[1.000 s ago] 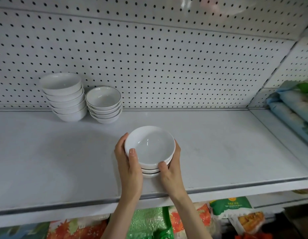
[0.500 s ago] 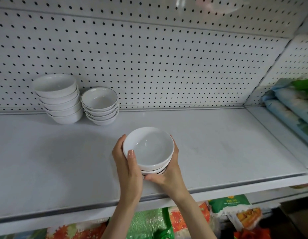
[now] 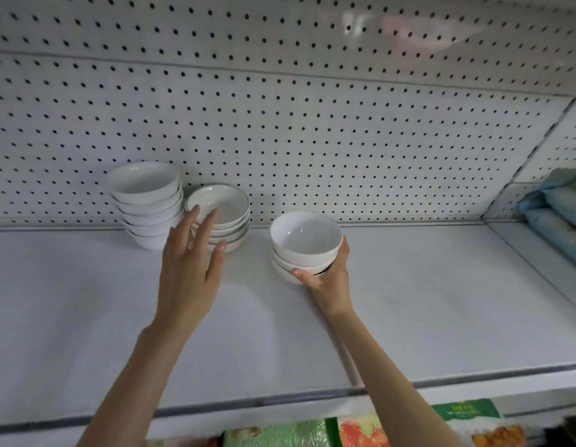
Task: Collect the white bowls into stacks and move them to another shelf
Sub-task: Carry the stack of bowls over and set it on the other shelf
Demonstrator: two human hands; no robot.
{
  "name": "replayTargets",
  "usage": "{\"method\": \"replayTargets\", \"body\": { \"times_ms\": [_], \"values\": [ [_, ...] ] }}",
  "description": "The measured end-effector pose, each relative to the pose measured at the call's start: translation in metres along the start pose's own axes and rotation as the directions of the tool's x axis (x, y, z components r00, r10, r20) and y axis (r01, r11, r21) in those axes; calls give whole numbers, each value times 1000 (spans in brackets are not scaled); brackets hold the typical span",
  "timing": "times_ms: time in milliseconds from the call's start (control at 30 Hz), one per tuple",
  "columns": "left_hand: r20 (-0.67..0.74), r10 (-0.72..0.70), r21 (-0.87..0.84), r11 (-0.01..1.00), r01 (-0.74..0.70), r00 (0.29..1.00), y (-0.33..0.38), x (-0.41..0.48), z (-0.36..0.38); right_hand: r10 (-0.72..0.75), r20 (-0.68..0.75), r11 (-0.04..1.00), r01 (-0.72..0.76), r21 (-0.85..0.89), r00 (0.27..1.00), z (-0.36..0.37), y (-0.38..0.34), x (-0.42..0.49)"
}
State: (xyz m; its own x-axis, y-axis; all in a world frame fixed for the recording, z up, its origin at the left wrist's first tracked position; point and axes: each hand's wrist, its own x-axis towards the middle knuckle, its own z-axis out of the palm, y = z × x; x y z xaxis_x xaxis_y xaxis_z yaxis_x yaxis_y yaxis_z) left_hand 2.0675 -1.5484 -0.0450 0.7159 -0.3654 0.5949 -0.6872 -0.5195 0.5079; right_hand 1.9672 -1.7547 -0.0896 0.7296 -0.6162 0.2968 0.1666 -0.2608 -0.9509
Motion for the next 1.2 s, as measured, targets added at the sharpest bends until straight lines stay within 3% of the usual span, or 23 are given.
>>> {"method": "replayTargets", "body": {
  "times_ms": [100,200,467,700,767,867,967,1033,1133,1200],
  "values": [
    [219,41,299,948,-107,975,-29,17,2,7,-5,1000,-7,-27,1000,10,7,28],
    [358,-8,371,919,-135,934,-44,22,9,13,-10,1000,-13,-27,1000,22,13,51],
    [388,-11,397,904,-157,922,-44,20,11,22,11,998,-21,-56,1000,43,19,77],
    [394,-25,426,890,-159,919,-32,11,4,154,58,966,-138,-217,986,29,8,67],
    [398,-14,452,873,-182,917,-27,6,-7,84,49,925,-60,-375,995,14,-7,56],
    [373,-17,505,843,-188,927,-15,-2,-28,-169,96,817,194,-542,981,-9,-32,45],
    [329,-65,549,825,-135,942,-2,-19,-52,-295,290,696,412,-588,911,-13,-63,33],
    [305,-85,594,796,-119,949,4,-39,-68,-345,473,598,578,-555,811,-6,-82,24],
    [269,-134,679,728,-90,954,9,-86,-106,-225,790,479,771,-420,570,22,-113,-1],
    [223,-189,745,666,-42,956,13,-131,-145,-119,926,445,853,-272,357,57,-132,-31]
  ]
}}
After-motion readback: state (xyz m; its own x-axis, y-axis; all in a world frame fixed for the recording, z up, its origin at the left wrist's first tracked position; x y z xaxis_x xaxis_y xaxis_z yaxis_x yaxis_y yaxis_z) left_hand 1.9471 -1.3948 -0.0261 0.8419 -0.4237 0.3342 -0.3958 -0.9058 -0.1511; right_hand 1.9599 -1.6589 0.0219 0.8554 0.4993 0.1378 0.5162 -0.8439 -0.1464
